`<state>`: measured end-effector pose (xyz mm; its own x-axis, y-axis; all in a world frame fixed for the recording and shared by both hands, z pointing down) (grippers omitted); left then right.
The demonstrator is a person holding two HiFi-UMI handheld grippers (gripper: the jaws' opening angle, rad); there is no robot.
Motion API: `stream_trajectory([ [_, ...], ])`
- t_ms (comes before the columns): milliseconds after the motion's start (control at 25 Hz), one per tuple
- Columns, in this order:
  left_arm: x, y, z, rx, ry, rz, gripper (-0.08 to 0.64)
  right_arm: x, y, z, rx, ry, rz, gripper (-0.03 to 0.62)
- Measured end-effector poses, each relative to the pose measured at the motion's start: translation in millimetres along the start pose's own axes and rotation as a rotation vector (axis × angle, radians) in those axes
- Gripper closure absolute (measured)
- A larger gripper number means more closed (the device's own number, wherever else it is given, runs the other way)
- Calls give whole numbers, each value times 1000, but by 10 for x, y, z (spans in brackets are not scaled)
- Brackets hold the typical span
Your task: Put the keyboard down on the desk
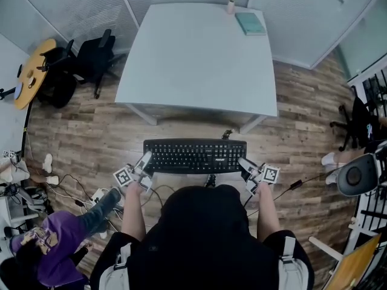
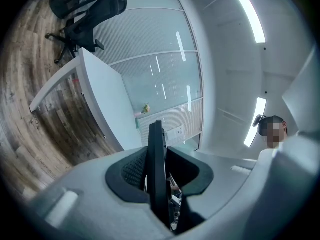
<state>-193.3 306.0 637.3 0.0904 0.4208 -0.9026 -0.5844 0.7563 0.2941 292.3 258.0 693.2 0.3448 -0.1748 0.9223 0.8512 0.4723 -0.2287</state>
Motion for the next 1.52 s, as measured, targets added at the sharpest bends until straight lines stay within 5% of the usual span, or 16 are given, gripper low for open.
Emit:
stream_trajectory([
  [560,-228,-927,45,46,-53,-37,460,501,-82,-940,-62,-35,-35,472],
  [1520,-291,-1040,85,122,-90,-48,461,642,-199,-1050,-143,-54,-21,466],
])
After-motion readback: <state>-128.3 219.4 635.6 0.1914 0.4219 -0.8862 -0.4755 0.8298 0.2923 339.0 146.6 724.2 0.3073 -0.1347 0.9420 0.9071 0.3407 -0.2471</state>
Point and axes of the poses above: the fingertips, and each gripper's own axes: y backward along the fingers, x to its right, z out of its underside, the point moved 6 cm from there along y, backward along the fingers, and after that the axes turned 12 degrees about z, right-handed, at the moved point
